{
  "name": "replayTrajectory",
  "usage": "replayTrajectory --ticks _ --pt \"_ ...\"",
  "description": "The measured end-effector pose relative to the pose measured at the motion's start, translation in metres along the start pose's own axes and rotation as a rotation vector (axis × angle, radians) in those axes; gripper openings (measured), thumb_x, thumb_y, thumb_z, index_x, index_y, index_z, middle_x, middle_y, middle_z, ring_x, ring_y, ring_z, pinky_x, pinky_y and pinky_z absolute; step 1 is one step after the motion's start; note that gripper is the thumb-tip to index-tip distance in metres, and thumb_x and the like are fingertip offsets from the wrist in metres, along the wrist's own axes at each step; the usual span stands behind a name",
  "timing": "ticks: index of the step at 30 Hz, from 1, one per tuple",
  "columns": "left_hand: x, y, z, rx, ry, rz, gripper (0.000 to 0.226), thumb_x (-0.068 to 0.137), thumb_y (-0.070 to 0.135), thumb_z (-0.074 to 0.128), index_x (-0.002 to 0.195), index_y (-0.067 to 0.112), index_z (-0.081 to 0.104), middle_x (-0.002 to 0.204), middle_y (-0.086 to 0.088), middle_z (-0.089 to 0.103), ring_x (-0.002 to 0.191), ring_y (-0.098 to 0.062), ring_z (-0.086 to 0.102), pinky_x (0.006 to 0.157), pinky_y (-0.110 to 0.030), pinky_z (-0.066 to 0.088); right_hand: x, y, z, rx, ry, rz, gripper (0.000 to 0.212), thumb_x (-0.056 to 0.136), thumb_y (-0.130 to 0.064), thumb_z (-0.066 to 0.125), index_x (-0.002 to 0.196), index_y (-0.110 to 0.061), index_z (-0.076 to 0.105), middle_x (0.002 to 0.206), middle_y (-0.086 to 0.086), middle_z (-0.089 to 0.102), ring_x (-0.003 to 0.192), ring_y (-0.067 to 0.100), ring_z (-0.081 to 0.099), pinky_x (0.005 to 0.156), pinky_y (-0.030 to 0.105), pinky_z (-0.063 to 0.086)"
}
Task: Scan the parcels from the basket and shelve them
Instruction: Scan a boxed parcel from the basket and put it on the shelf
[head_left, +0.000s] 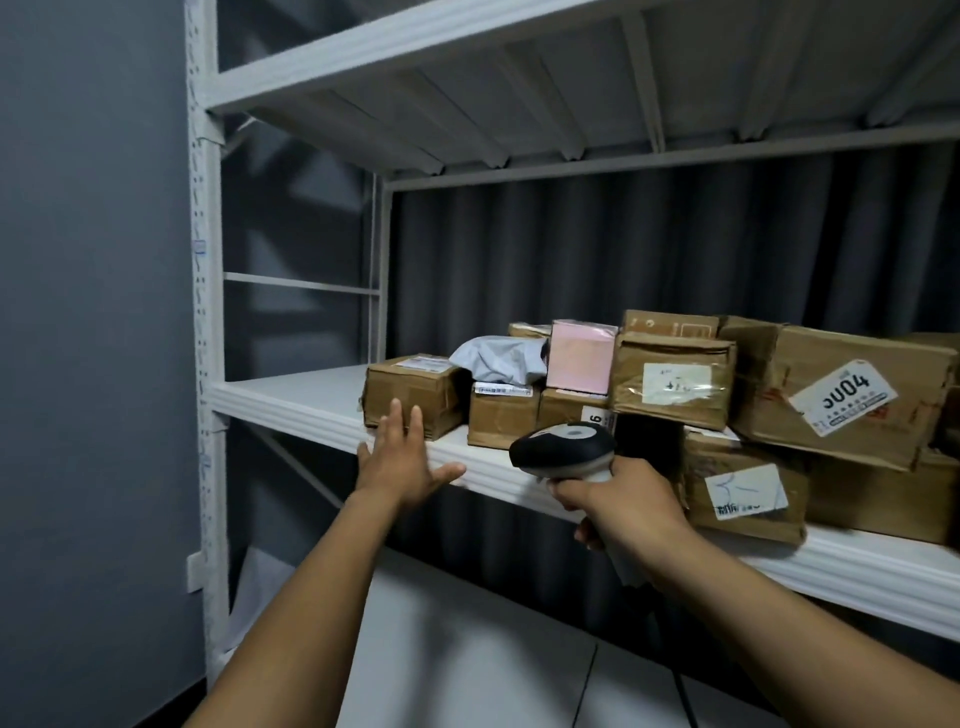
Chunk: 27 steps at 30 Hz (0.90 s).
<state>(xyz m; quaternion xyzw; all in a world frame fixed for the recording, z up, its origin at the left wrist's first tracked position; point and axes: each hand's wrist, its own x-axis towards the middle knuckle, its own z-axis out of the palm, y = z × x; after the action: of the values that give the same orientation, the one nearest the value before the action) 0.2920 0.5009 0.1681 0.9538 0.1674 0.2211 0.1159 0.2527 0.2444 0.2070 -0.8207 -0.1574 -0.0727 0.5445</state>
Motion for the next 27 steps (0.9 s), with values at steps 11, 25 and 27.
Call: replayTrajectory --ticks 11,25,27 --pt "0.009 0.009 -0.003 0.127 -0.135 0.020 0.107 0.080 0.069 0.057 0.155 0.020 -0.003 0.160 -0.002 -0.021 0.149 -0.030 -0.007 0.115 -0.062 0.009 0.004 0.014 -0.003 0.028 0.006 0.019 0.013 0.077 -0.018 0.076 0.078 -0.008 0.067 0.069 0.010 0.069 0.040 0.018 0.058 0.043 0.024 0.045" --pt "-0.168 0.090 0.014 -0.046 -0.224 0.215 0.078 0.089 0.053 0.057 0.151 0.016 0.027 0.157 -0.011 0.024 0.144 -0.030 0.024 0.116 -0.042 0.026 -0.145 0.062 -0.095 -0.041 -0.053 0.145 0.012 0.077 -0.017 0.076 0.084 -0.011 0.068 0.063 0.005 0.064 0.047 0.017 0.060 0.044 0.022 0.046" --pt "-0.202 0.107 0.036 -0.063 -0.266 0.236 0.074 0.090 0.052 0.057 0.150 0.016 0.030 0.156 -0.010 0.026 0.142 -0.029 0.026 0.115 -0.040 0.027 -0.171 0.086 -0.110 -0.089 -0.072 0.193 0.011 0.078 -0.016 0.075 0.084 -0.010 0.068 0.065 0.004 0.064 0.048 0.017 0.060 0.043 0.021 0.047"
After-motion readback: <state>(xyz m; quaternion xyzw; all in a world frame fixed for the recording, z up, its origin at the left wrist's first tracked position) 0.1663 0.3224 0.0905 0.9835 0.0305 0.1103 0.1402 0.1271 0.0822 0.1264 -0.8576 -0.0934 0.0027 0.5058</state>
